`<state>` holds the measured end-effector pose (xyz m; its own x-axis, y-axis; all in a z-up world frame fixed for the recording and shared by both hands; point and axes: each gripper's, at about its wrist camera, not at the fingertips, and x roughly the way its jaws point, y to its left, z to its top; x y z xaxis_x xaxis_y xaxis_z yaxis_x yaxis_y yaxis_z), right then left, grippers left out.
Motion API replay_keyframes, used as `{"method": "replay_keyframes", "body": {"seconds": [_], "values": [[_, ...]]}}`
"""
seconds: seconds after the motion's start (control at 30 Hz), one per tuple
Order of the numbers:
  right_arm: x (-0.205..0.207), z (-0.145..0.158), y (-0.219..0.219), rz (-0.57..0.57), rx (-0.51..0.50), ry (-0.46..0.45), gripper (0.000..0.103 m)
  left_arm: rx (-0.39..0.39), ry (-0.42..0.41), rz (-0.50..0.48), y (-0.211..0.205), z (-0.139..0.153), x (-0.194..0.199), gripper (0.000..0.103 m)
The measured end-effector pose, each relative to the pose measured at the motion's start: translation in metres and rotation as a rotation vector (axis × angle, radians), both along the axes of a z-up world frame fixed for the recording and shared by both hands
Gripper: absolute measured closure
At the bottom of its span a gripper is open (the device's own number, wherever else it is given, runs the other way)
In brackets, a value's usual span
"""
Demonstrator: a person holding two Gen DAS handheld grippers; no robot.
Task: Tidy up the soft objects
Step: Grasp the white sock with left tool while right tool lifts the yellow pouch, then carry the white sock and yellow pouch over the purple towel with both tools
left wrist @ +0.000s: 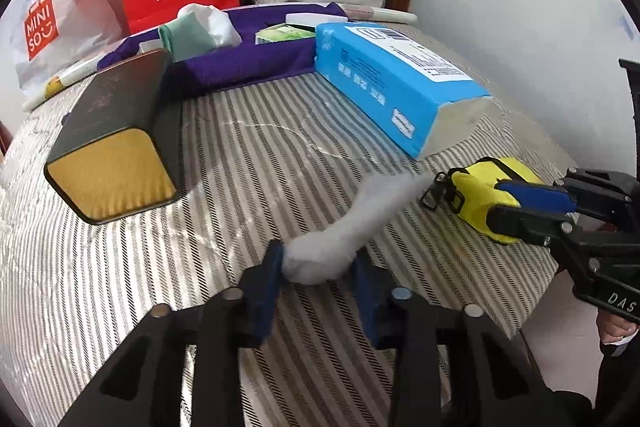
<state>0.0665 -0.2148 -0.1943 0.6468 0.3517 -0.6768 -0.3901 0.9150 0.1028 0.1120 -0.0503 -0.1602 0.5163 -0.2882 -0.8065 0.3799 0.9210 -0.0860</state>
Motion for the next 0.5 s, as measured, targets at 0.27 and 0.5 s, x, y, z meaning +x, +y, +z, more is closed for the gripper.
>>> {"method": "replay_keyframes", "body": {"seconds": [0.27, 0.5], "values": [[-0.008, -0.001, -0.004, -0.006, -0.057, -0.072, 0.038, -0.065, 0.024, 0.052, 0.018, 0.001, 0.009, 0.077], [0.002, -0.019, 0.006, -0.072, -0.115, -0.086, 0.045, -0.096, 0.03, 0.114, 0.039, 0.004, 0.01, 0.077]]}}
